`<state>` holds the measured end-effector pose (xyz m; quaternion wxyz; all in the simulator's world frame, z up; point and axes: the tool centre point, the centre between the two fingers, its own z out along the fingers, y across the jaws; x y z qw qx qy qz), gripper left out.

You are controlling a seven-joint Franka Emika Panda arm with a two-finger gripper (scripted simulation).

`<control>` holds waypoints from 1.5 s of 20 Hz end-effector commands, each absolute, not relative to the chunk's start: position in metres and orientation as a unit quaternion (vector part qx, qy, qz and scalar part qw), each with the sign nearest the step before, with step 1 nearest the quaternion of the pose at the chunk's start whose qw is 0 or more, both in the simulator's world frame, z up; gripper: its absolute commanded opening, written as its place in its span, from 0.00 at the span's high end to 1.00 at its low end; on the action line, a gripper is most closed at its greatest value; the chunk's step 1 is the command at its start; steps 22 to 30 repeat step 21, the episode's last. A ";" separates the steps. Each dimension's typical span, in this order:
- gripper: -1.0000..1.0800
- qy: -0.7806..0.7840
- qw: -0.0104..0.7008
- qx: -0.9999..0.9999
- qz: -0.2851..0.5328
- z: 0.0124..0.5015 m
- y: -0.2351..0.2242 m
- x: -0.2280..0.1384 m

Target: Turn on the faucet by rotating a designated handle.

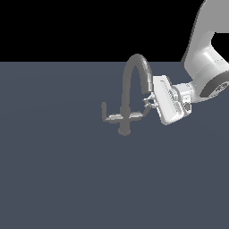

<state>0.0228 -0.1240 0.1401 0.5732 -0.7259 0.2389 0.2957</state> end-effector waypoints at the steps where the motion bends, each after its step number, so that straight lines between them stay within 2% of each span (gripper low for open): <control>1: 1.00 0.240 0.573 -0.724 0.301 0.136 -0.127 0.012; 10: 1.00 0.239 0.573 -0.724 0.301 0.126 -0.134 -0.017; 12: 1.00 0.234 0.574 -0.730 0.289 0.135 -0.133 -0.005; 20: 1.00 0.239 0.573 -0.724 0.300 0.079 -0.138 -0.033; 30: 1.00 0.239 0.573 -0.724 0.300 0.079 -0.138 -0.033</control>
